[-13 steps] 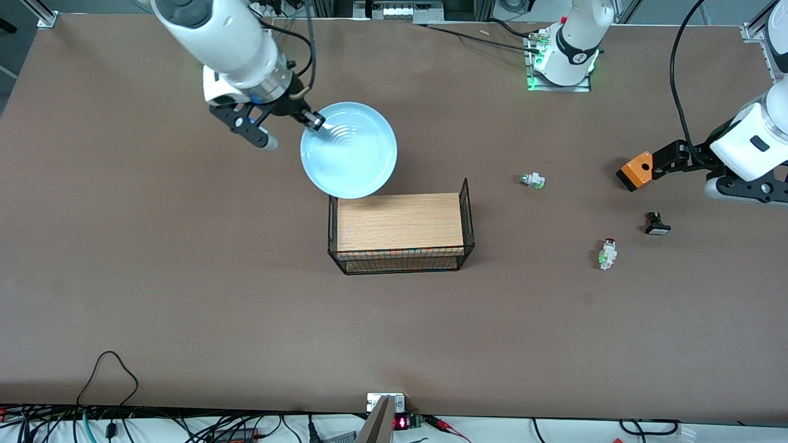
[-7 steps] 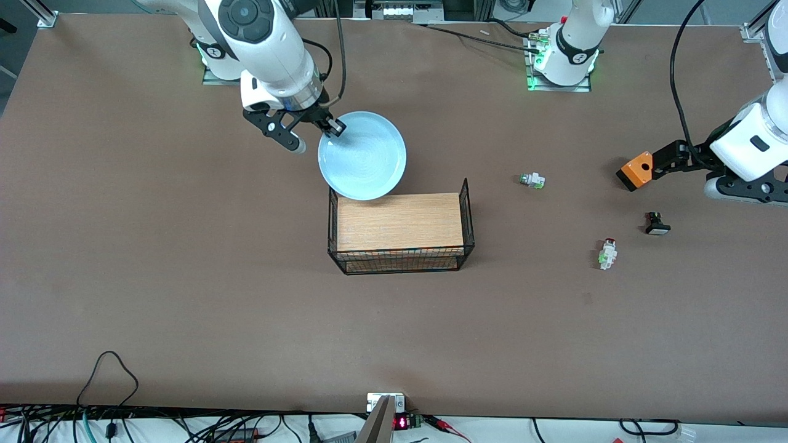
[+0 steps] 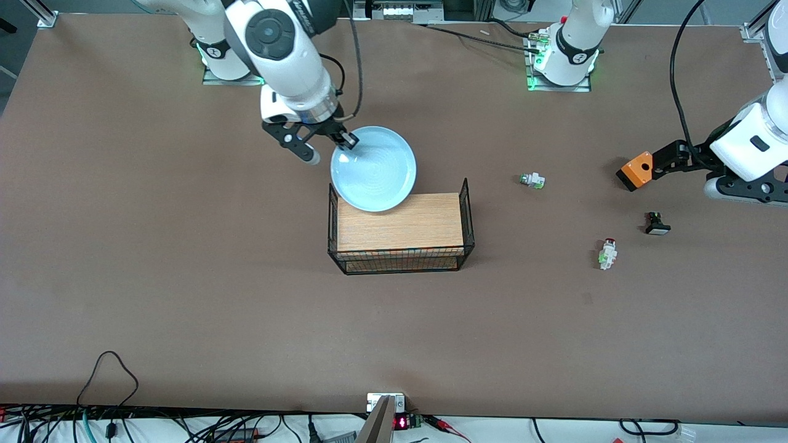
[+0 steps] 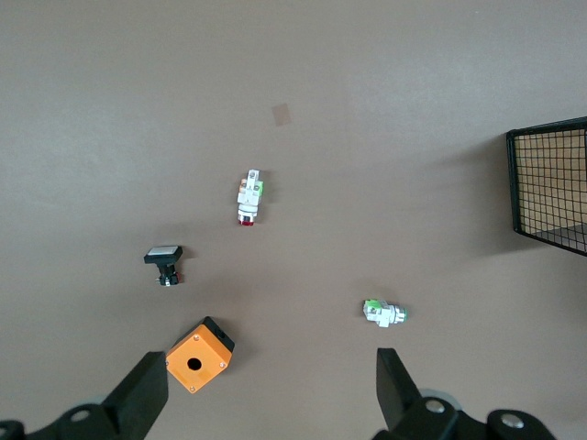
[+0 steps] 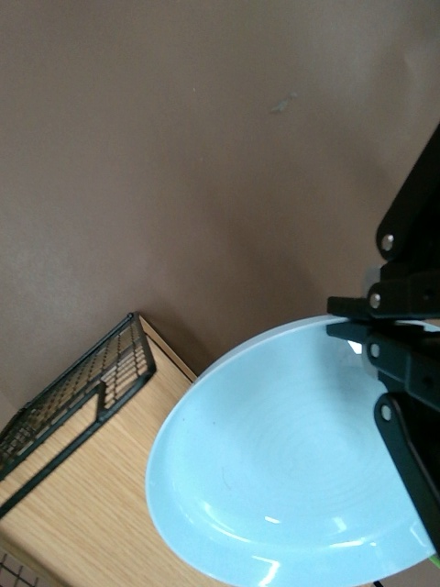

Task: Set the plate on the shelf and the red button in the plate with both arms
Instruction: 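Lower the plate onto the wooden box with the right gripper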

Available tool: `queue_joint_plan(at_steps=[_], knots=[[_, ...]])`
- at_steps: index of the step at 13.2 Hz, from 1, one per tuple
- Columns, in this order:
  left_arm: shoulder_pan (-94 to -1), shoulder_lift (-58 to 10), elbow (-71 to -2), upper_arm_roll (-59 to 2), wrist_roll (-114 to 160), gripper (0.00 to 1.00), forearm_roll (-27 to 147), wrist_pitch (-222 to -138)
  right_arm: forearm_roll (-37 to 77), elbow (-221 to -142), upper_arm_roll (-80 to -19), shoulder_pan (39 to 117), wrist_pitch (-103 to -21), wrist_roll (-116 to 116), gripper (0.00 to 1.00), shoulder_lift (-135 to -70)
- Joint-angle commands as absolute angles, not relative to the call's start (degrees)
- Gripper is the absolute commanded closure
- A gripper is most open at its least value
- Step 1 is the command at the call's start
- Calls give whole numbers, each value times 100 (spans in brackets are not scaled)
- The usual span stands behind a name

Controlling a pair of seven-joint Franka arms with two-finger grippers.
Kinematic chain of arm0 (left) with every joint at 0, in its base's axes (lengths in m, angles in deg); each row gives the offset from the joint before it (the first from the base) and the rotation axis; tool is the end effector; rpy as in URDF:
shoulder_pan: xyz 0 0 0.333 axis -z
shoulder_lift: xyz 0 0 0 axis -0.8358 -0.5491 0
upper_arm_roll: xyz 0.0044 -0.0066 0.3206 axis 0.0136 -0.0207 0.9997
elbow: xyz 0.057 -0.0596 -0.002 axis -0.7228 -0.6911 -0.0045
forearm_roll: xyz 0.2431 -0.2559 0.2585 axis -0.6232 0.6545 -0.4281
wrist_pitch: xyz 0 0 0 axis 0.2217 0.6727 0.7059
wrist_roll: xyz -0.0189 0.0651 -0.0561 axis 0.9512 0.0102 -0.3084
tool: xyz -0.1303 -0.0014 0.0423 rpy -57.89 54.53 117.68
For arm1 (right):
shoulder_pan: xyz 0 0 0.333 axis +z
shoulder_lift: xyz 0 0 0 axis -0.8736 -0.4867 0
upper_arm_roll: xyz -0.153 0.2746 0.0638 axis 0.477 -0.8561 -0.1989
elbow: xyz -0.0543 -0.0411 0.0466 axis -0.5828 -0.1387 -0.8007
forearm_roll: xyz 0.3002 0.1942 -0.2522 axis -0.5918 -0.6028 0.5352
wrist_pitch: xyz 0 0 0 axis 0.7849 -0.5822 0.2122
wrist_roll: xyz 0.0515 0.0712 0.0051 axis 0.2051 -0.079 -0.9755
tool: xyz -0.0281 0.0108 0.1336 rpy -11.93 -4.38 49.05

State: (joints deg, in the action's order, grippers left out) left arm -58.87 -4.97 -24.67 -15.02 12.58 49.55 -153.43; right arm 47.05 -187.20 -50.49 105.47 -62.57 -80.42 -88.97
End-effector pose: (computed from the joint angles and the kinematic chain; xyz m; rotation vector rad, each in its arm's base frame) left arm 0.6304 -0.0208 0.5501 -3.1178 0.1826 0.1056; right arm 0.4889 0.4356 0.3928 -2.8704 1.0185 0.1667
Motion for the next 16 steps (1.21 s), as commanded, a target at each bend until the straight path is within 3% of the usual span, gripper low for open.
queue_joint_plan(at_steps=[1, 16], knots=[[-5907, -553, -2340, -1507, 1135, 0, 4958, -15299, 4808, -18736, -5048, 10605, -6539, -8202, 100, -9004], [-5916, -553, -2340, -1507, 1135, 0, 4958, -15299, 4905, -18544, -4969, 10675, -7981, -8369, 100, -9900]])
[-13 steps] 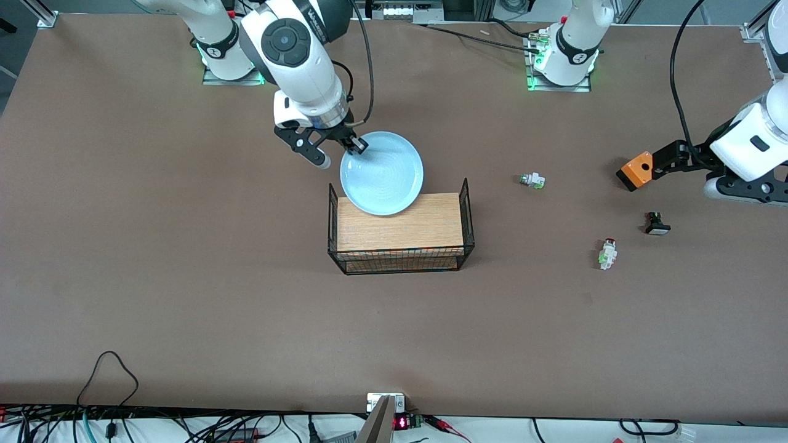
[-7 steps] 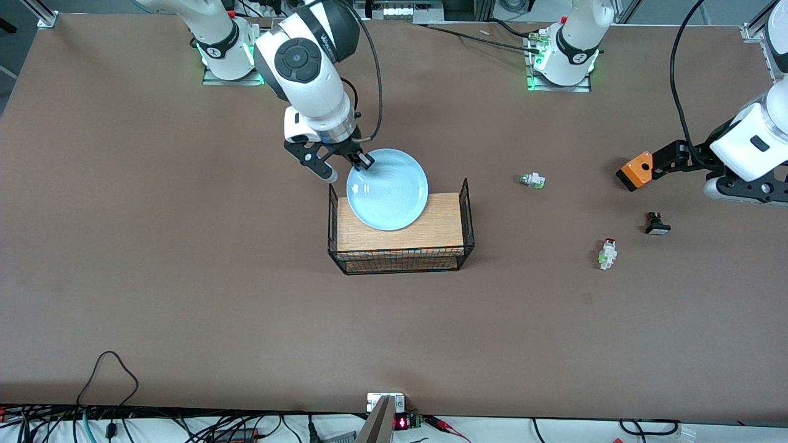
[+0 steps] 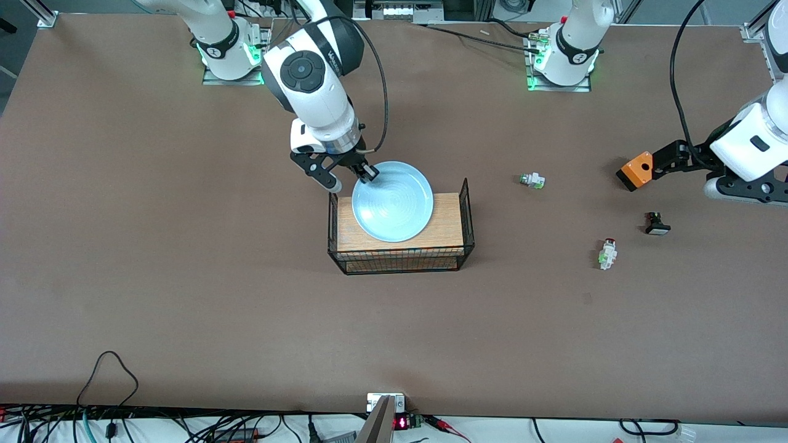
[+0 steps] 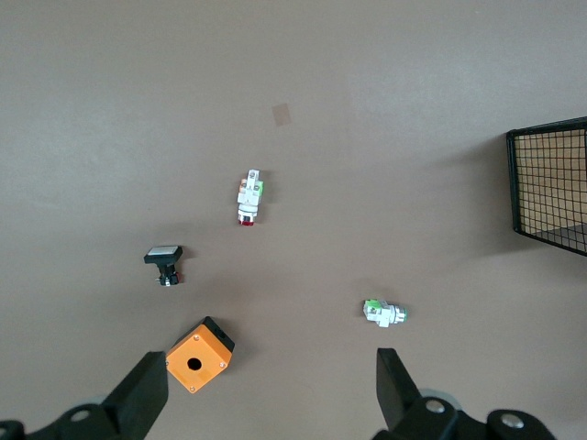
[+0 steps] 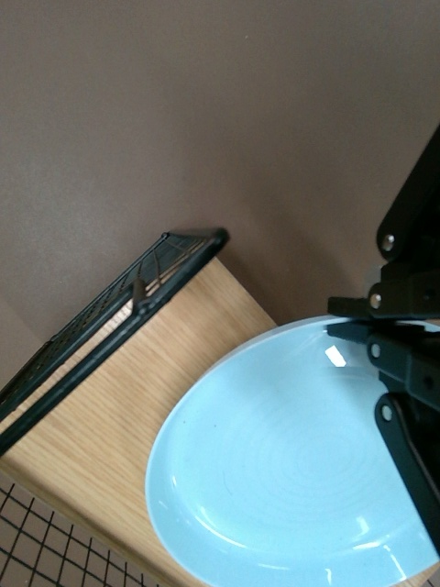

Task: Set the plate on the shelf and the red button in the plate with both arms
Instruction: 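Lower the plate onto the wooden box with the right gripper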

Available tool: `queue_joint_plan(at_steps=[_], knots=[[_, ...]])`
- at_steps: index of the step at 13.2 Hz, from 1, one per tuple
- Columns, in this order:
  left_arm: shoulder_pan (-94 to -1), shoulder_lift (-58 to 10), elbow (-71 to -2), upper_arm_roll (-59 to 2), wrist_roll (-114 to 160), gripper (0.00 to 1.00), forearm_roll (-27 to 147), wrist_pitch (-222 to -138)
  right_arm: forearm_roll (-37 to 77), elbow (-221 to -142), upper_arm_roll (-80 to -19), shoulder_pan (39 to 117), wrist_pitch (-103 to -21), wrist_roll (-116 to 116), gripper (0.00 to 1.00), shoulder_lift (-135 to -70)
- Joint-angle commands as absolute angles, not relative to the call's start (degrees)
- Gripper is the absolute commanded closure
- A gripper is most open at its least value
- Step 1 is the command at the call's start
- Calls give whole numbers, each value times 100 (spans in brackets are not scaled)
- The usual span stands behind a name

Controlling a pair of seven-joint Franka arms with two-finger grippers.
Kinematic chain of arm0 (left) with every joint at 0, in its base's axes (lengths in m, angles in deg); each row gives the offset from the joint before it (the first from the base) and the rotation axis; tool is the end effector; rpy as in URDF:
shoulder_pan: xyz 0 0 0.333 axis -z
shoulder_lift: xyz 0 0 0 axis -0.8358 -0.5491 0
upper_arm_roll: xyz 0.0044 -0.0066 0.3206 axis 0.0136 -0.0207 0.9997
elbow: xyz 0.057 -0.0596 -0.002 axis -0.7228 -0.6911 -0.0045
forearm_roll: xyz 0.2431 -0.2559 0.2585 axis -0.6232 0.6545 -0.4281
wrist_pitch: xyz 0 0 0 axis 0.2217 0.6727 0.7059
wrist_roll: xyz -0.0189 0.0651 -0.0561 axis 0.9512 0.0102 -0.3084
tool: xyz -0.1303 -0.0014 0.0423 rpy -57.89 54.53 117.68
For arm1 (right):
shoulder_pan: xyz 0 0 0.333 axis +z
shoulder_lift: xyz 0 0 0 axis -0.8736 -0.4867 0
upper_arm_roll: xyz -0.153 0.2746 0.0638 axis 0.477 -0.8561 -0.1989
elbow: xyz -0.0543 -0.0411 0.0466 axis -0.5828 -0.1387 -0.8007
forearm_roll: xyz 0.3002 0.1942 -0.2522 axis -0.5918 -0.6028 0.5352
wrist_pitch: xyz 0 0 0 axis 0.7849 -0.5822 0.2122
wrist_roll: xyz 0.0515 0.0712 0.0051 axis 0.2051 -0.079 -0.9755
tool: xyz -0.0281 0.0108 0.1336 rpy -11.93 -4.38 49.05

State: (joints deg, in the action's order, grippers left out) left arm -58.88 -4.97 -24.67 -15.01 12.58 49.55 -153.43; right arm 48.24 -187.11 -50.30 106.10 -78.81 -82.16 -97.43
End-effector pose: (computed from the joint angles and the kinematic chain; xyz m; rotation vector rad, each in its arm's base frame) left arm 0.6304 -0.0206 0.5501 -3.1178 0.1820 0.1056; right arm 0.5206 0.4602 0.3217 -2.7696 1.0402 -0.0009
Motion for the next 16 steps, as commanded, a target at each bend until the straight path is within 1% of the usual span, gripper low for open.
queue_joint_plan(at_steps=[1, 5, 9, 10, 11, 12, 14, 15, 16], knots=[[-5916, -553, -2340, -1507, 1135, 0, 4958, -15299, 4905, -18473, -4917, 10684, -7981, -8360, 100, -9970], [-5916, -553, -2340, -1507, 1135, 0, 4958, -15299, 4870, -18420, -4802, 10684, -8192, -8360, 100, -10120], [-5916, -553, -2340, -1507, 1135, 0, 4958, -15299, 4861, -18341, -4802, 10754, -8219, -8395, 99, -10173], [-5916, -553, -2340, -1507, 1135, 0, 4958, -15299, 4852, -18306, -4802, 10772, -8219, -8543, 82, -10182], [-5916, -553, -2340, -1507, 1135, 0, 4958, -15299, 4965, -18253, -4793, 10789, -8227, -8710, 15, -10182], [-5916, -553, -2340, -1507, 1135, 0, 4958, -15299, 5236, -18183, -4802, 10885, -8201, -8694, 0, -10208], [-5916, -553, -2340, -1507, 1135, 0, 4958, -15299, 5502, -18130, -4802, 10913, -8140, -8659, 0, -10208], [-5916, -553, -2340, -1507, 1135, 0, 4958, -15299, 5450, -18104, -4802, 10904, -8122, -8676, 0, -10208], [-5916, -553, -2340, -1507, 1135, 0, 4958, -15299, 5363, -17964, -4793, 10886, -7939, -8685, 0, -10208]])
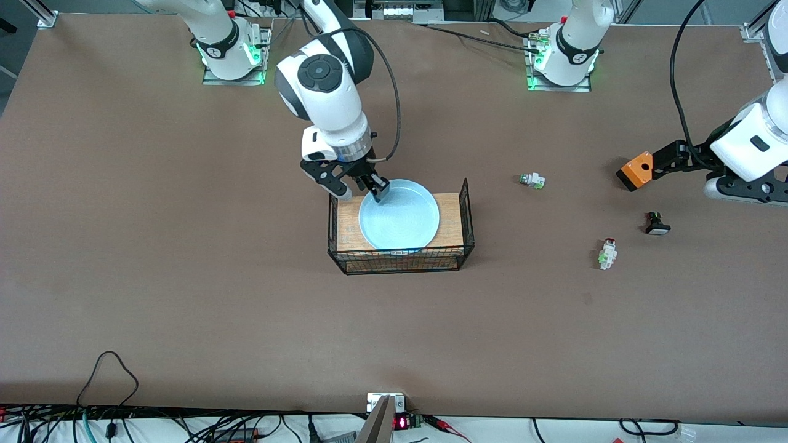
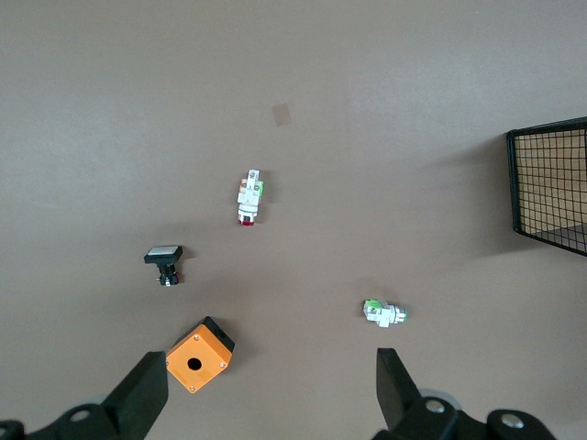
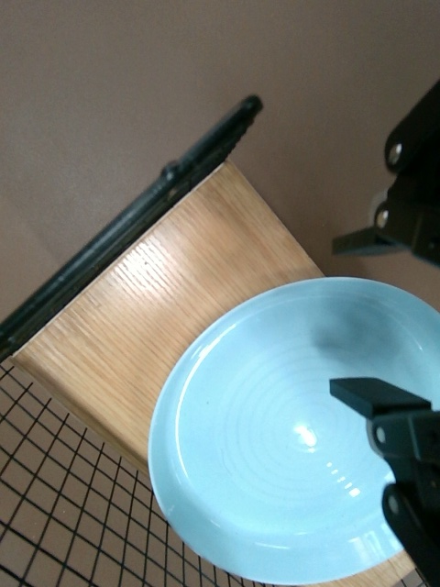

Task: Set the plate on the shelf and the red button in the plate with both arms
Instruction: 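Release the plate and retract the right gripper while the left gripper grasps the button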

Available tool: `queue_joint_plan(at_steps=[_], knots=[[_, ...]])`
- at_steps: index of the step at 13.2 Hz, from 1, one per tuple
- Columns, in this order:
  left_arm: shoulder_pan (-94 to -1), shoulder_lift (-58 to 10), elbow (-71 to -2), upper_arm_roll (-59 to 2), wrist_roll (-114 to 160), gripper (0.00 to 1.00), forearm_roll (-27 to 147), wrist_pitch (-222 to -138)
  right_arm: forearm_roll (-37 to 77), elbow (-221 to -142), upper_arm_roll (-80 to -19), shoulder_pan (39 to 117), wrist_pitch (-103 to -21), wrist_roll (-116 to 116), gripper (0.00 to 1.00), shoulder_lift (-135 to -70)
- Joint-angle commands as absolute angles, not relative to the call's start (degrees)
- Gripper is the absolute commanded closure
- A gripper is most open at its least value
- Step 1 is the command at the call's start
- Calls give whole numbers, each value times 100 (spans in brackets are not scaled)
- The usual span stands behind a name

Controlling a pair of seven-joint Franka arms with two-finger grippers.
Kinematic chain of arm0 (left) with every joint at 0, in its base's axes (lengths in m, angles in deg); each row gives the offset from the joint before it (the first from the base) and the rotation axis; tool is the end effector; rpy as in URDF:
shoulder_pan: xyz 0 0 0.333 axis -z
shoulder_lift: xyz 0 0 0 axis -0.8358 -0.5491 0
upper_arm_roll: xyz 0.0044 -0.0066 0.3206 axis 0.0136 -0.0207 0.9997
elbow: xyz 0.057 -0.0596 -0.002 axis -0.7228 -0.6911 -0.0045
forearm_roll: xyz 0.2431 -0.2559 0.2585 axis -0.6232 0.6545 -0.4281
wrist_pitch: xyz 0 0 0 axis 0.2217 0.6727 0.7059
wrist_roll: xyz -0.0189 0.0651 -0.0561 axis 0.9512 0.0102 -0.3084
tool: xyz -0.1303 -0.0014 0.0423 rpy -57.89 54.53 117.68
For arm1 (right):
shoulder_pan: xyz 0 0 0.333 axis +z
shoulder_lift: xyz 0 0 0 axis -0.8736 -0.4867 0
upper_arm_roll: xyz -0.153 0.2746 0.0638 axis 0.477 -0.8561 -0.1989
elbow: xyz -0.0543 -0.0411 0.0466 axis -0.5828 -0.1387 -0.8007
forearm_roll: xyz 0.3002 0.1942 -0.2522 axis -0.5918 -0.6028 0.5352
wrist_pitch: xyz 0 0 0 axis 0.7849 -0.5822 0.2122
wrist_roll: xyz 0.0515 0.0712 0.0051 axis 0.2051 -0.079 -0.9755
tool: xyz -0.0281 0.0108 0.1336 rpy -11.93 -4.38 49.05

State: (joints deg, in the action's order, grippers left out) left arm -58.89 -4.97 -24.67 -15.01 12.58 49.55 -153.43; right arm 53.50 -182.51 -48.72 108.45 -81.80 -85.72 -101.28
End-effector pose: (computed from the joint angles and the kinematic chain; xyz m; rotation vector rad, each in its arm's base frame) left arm 0.6304 -0.0205 0.5501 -3.1179 0.1817 0.1056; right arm 0.5362 0.4844 0.3220 -2.7586 1.0151 -0.1519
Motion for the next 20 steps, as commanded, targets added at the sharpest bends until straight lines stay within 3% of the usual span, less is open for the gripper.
queue_joint_plan(at_steps=[1, 3, 5, 8, 13, 17, 20], knots=[[-5907, -553, -2340, -1507, 1135, 0, 4958, -15299, 5301, -17806, -4793, 10860, -7668, -8685, 0, -10208], [-5880, -535, -2340, -1516, 1135, 0, 4958, -15282, 5256, -17499, -4741, 10764, -7115, -8685, 0, -10147], [-5898, -544, -2340, -1516, 1135, 0, 4958, -15290, 5282, -16894, -4723, 10492, -6036, -8380, 0, -10112], [-5898, -544, -2340, -1516, 1135, 0, 4958, -15291, 5335, -16189, -4382, 10210, -4697, -6197, 0, -9954], [-5855, -561, -2357, -1507, 1231, 0, 4915, -15256, 5641, -16108, -4055, 9640, -4290, -3391, 0, -9576], [-5907, -1184, -2349, -1464, 1214, 0, 4888, -14877, 5784, -16196, -4064, 8718, -4028, -1271, 0, -9243], [-5959, -2000, -2357, -1437, 1161, 0, 4766, -15349, 5810, -16310, -4116, 8189, -3721, -757, 0, -8952]])
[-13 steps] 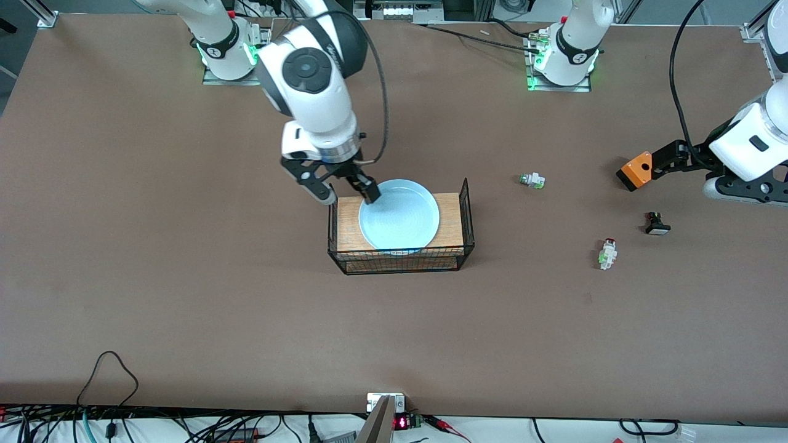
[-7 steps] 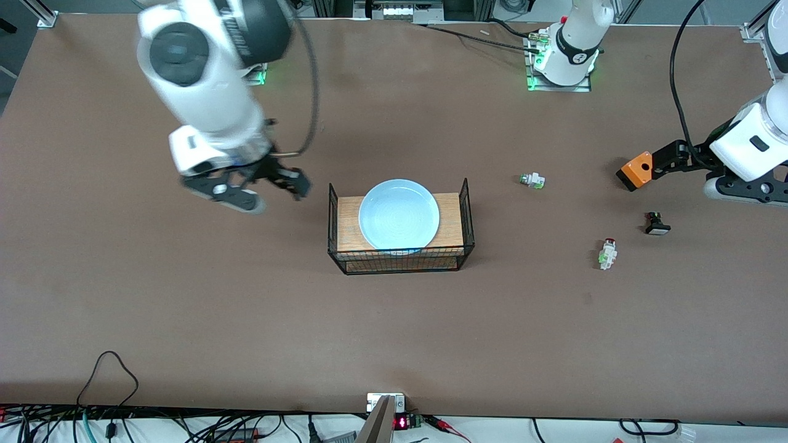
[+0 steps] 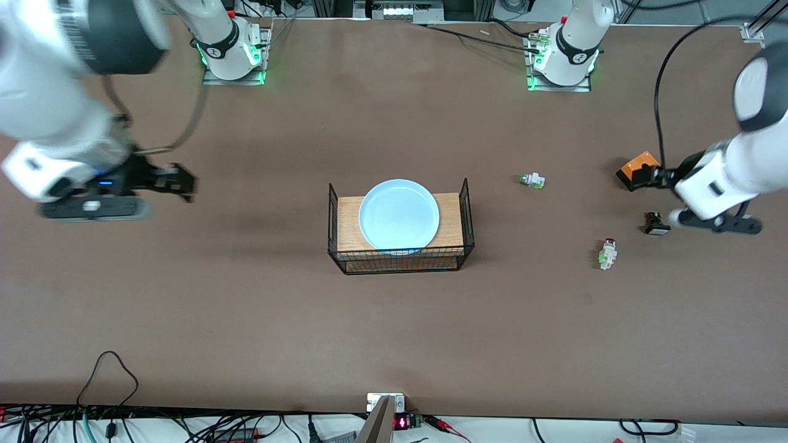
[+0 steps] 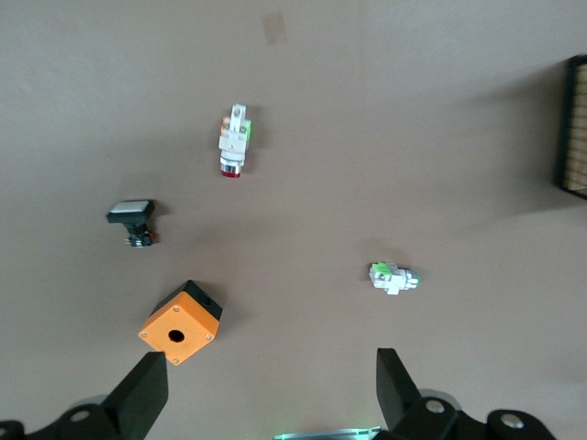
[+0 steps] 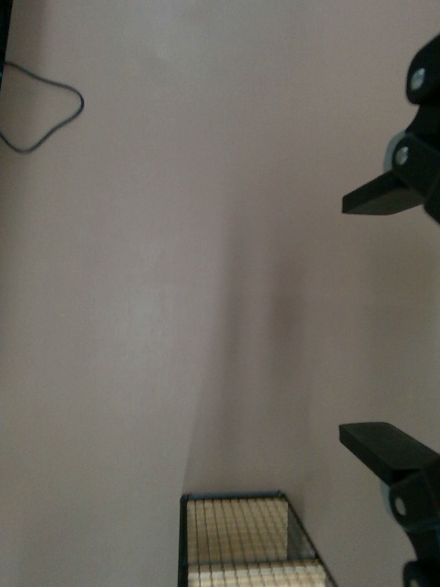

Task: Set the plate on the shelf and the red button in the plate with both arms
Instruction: 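Release the plate and retract the right gripper while the left gripper grasps the button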

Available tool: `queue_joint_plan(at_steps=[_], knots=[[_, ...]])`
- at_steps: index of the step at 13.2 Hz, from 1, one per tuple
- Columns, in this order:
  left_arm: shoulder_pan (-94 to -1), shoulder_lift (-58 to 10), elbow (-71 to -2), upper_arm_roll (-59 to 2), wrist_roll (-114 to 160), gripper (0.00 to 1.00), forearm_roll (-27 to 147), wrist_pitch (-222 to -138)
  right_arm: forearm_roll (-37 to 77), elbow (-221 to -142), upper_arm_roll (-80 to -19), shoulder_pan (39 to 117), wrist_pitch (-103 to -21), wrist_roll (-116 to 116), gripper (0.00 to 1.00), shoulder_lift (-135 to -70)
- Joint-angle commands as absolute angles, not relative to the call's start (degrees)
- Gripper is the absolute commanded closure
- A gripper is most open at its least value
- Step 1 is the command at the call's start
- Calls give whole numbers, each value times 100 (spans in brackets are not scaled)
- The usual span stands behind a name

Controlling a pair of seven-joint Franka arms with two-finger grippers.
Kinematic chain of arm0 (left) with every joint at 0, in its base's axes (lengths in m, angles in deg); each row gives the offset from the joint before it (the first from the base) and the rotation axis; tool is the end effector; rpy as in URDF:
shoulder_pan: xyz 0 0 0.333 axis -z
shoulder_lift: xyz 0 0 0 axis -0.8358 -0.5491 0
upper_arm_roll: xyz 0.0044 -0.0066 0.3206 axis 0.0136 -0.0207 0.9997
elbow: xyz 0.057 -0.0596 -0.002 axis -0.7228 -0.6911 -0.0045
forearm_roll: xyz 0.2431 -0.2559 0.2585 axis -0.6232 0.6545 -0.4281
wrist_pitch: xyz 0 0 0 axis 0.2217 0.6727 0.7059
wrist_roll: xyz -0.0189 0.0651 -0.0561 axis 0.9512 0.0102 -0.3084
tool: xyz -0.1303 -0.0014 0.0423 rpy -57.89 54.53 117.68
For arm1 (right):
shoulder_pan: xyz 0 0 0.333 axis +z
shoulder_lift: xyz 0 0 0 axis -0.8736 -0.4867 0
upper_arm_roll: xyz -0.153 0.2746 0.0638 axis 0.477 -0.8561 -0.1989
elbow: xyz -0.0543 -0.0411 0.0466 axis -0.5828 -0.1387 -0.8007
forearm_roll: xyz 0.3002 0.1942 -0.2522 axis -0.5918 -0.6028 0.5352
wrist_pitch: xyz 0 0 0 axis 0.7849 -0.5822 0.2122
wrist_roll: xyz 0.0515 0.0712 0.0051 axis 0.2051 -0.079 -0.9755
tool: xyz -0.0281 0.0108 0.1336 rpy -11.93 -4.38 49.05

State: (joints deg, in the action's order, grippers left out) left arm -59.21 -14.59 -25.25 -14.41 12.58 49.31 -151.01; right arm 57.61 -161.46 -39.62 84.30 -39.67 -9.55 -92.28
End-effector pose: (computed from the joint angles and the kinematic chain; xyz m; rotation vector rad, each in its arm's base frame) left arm 0.6497 -0.0087 0.4347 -3.1007 0.1598 0.4493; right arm 0.6673 0.1142 0.5574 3.0665 0.1175 0.0405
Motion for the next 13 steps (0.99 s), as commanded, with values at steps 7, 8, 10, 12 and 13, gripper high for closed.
queue_joint_plan(at_steps=[7, 8, 10, 12, 13], knots=[[-6223, -3575, -2699, -1437, 951, 0, 3851, -18038, 6180, -16969, -4512, 7662, -3771, -1136, 0, -8530], [-6223, -3576, -2900, -1437, 916, 0, 3851, -18285, 6014, -16978, -4512, 7469, -3876, -927, 0, -8530], [-6223, -3593, -3357, -1437, 915, 0, 3851, -18926, 6003, -16978, -4512, 7441, -3886, -801, 0, -8512], [-6214, -3760, -3552, -1437, 915, 0, 3859, -19358, 5986, -16978, -4512, 7397, -4069, -837, 0, -8530], [-6214, -3795, -3561, -1437, 915, 0, 3860, -19403, 5942, -17030, -4521, 7354, -4331, -785, 0, -8547]])
